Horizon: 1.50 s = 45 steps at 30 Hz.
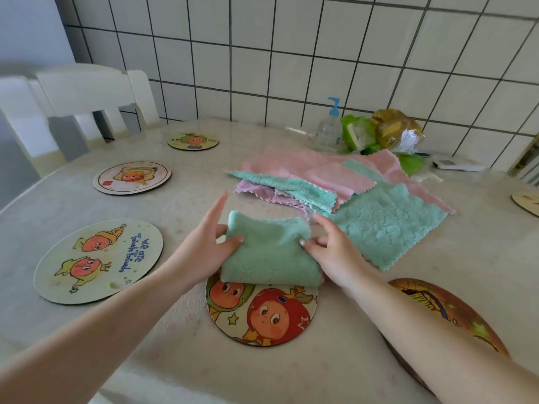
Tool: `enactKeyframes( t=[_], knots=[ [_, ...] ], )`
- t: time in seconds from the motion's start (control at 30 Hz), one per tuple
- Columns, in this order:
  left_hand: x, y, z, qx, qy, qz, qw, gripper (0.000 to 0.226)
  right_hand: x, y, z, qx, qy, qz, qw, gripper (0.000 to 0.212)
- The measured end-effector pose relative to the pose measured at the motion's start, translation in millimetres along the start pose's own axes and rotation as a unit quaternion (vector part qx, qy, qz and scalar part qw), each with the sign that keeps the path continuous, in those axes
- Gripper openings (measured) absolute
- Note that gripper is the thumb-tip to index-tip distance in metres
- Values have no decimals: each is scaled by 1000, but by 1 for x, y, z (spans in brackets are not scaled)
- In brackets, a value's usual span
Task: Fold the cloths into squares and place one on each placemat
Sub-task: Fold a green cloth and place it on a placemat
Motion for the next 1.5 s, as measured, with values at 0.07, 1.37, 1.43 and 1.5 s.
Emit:
enactKeyframes(
  t=[0.07,1.37,1.43,1.5],
  knots=[
    [-1,1,4,6,5,40,999,65,1,0,3,-12,19,-25,999,64],
    [23,0,29,65,-15,506,860,64,26,-3,26,-51,218,-420,879,69],
    [21,3,28,59,-18,502,863,64,25,-5,24,-42,214,-409,886,72],
    [22,4,29,59,-20,496,866,64,25,-4,24,-36,216,-405,888,77]
  ],
)
Point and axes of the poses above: each hand's wrist, its own z-axis towards the middle knuckle, its own x-axis out of the palm, y = z × x, the point moved 1 cm from there along z, towards the middle knuckle, and after that the axes turned 14 degrees about -x, right-handed, at the moved point
